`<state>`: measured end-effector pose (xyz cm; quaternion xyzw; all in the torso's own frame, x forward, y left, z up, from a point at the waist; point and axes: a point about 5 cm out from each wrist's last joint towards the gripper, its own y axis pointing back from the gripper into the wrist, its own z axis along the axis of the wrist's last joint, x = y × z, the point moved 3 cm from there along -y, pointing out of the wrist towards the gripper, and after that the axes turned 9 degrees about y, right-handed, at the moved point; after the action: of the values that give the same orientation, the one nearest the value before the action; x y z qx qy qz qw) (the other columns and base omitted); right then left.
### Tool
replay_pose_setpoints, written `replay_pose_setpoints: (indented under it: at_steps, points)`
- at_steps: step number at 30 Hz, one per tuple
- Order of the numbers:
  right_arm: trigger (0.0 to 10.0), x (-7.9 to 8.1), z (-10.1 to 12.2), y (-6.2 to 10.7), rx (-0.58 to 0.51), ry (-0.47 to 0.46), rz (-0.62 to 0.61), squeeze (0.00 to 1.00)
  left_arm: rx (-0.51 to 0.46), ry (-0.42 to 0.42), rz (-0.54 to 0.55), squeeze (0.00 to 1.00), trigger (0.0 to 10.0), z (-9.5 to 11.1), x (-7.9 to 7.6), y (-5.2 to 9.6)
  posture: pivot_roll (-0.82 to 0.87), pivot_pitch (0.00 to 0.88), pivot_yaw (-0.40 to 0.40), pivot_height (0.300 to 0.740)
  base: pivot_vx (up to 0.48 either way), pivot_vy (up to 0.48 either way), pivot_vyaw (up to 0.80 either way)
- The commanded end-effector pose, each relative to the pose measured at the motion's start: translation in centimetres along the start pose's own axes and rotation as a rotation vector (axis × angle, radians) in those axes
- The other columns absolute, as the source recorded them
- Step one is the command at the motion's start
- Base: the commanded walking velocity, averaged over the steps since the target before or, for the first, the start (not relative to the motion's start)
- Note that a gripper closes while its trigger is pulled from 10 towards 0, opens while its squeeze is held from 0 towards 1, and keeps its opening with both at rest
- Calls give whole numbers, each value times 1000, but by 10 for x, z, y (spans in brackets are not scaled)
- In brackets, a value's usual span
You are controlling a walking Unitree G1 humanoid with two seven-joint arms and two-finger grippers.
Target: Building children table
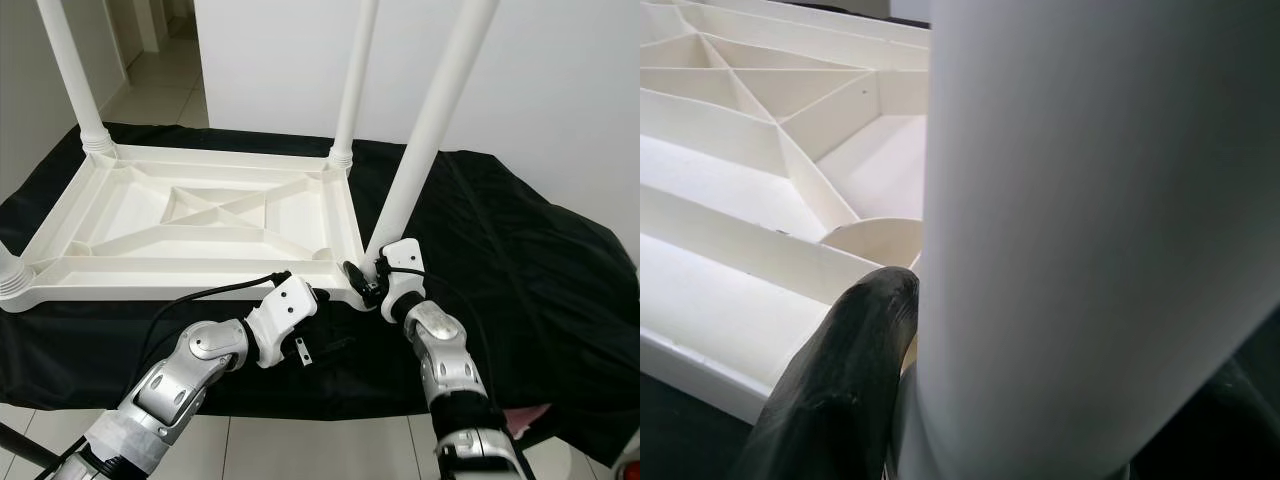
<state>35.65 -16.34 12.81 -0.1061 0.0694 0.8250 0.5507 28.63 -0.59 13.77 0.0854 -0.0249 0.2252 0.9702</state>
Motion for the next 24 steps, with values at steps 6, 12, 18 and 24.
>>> replay_pose_setpoints:
  at_steps: [6, 12, 18, 24]
  points:
    - [10000, 13, -6, 16, 11, -103, -71, 0, 9, -3, 16, 0, 10000, -2, 2, 2, 55, 49, -63, 740, 0, 0, 0]
    - [10000, 29, 2, 39, -24, -165, -142, 0, 17, -4, 4, 0, 10000, -4, 0, 2, 45, 55, -62, 740, 0, 0, 0]
    - [10000, 41, 5, 62, -12, -219, -191, 0, 22, -1, -3, 0, 10000, -6, -1, 4, 36, 57, -60, 740, 0, 0, 0]
    - [10000, 44, 6, 62, -2, -235, -205, 141, 25, -3, -19, 0, 10000, -6, -4, 2, 32, 55, -54, 740, 0, 0, 0]
